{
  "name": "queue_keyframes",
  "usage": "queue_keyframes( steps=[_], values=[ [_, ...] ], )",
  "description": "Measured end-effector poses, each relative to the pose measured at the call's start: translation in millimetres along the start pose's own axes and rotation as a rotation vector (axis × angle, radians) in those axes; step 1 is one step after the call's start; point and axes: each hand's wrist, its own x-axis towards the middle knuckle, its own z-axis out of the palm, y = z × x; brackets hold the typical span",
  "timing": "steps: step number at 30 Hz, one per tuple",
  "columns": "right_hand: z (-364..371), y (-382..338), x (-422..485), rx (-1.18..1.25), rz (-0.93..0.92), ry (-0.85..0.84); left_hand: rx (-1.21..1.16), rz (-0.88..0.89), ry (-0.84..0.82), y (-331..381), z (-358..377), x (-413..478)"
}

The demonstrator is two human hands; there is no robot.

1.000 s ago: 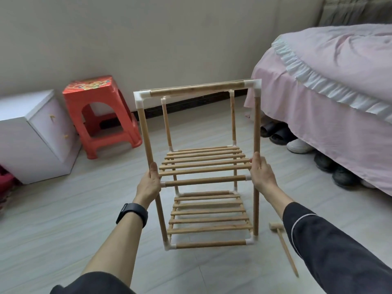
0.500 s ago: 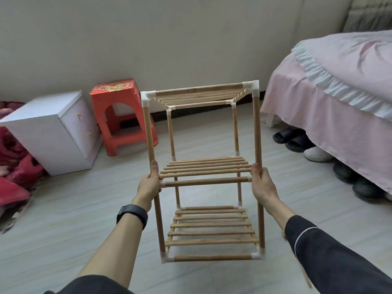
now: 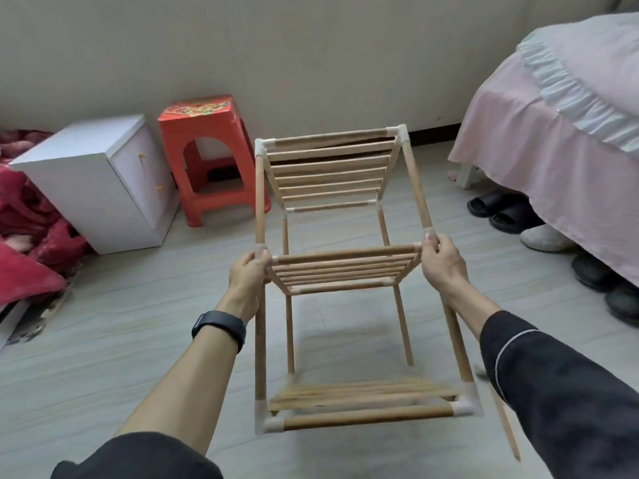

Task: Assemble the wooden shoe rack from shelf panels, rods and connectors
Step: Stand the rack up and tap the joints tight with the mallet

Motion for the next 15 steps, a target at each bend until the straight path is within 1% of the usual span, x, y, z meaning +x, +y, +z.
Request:
queue_keyframes(
  steps=[3,5,9,12,15],
  values=[
    [8.7,14.2,18.2,-0.061,0.012,-0.041,0.033,-0.055,-0.005,-14.8,5.8,6.4],
    [15.3,22.6,29.3,-0.072,0.024,-0.078,0.042,-0.097,-0.029,-22.6,9.5,13.2],
    [28.3,32.6,47.1,-0.070,0.067,-0.142,0.061,-0.158,-0.018,-32.3,15.8,27.2],
    [36.2,34.2,54.4,-0.058,0.105,-0.191,0.086,-0.169,-0.004,-35.7,16.6,34.3],
    [33.3,31.4,55.3,-0.047,0.124,-0.263,0.119,-0.157,-0.037,-35.8,13.0,35.8]
  ],
)
